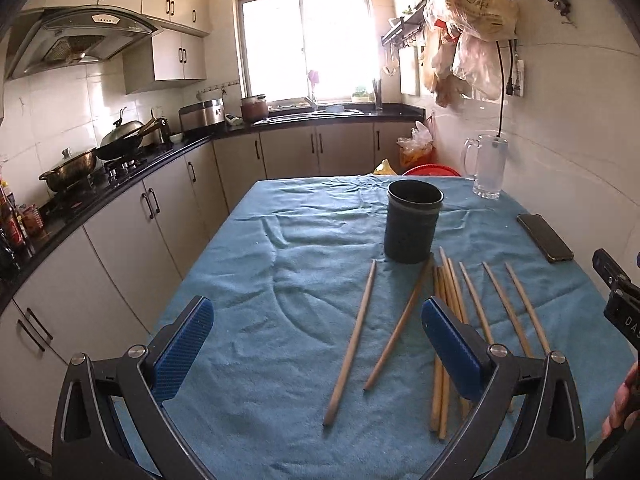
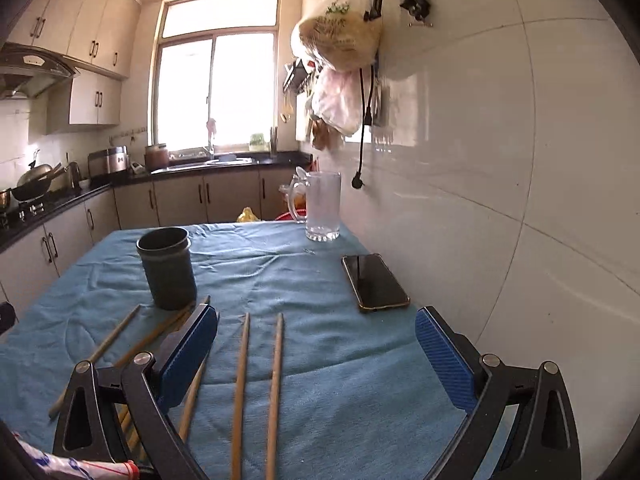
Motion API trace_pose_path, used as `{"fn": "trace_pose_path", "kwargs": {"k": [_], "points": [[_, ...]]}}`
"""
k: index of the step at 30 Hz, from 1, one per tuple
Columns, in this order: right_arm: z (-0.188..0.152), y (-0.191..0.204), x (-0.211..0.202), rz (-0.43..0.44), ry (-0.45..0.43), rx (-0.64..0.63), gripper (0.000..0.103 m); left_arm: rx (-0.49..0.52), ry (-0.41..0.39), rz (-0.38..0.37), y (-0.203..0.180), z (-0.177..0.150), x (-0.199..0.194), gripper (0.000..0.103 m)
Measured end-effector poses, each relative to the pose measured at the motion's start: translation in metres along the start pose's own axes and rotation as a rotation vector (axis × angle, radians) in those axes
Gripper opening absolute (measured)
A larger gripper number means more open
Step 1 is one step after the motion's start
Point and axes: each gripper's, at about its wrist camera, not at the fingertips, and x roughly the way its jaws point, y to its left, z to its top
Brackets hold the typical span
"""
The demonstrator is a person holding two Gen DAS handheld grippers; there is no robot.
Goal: Organize utensils
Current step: 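Lower the right gripper over a single wooden chopstick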
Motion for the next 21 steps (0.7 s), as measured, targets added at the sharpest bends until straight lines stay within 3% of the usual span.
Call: {"fn": "trace_pose_path", "kwargs": {"k": [13, 21], "points": [[0.000, -0.007, -0.030, 0.000, -0.046, 0.017, 0.101, 0.016, -0.064, 0.022, -0.009, -0.002, -0.027, 0.103], [0.013, -0.015, -0.071, -0.015, -0.155, 0.029, 0.102, 0.033, -0.139, 0.044, 0.000, 0.002, -0.060, 0.103]]}}
